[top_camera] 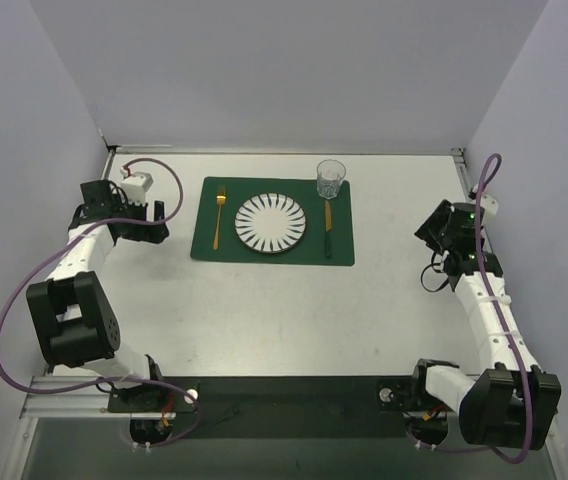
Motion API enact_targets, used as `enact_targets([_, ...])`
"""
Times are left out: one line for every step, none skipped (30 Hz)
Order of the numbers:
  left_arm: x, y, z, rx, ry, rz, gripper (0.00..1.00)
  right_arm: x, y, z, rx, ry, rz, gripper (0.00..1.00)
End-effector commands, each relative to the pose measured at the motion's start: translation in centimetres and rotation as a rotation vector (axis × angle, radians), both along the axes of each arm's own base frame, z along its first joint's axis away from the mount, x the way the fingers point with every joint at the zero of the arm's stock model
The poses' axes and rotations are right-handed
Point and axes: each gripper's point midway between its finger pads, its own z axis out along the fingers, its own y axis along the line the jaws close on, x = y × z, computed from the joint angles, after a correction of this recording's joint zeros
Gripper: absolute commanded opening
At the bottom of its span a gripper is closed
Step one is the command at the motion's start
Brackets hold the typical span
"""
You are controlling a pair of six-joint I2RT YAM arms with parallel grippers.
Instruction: Set the dinner table for one person
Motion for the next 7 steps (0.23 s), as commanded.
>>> enact_targets([0.2,-0.5,1.3,-0.021,-0.046,-0.017,0.96,0.4,-0.1,1.6,-0.012,-0.076,0.003,0.49])
enact_targets([0.2,-0.5,1.2,-0.024,-0.043,-0.017,0.96,0.5,0.0,1.7,-0.012,-0.088,0.01,0.49])
enact_targets([0.2,-0.5,1.2,-0.025,-0.042,-0.017,0.96,0.4,0.0,1.7,-0.014,-0.092,0.014,0.49])
enact_targets([0.2,-0.6,1.1,-0.026,-0.04,-0.016,0.96,0.4,0.3,1.6,-0.008,-0.103,0.024,0.48])
enact_targets([0.2,-0.6,1.0,-0.028,-0.037,-0.017,0.96,0.7,0.4,2.2,-0.01,-0.135,0.032,0.48])
enact_targets([0.1,-0.6,0.9,-0.028,-0.035,-0.018,0.96,0.7,0.6,2.6,-0.009,-0.156,0.043,0.49])
enact_targets([0.2,-0.6,0.8,-0.031,-0.032,-0.02,0.96,0.8,1.1,2.6,0.002,-0.18,0.07,0.49])
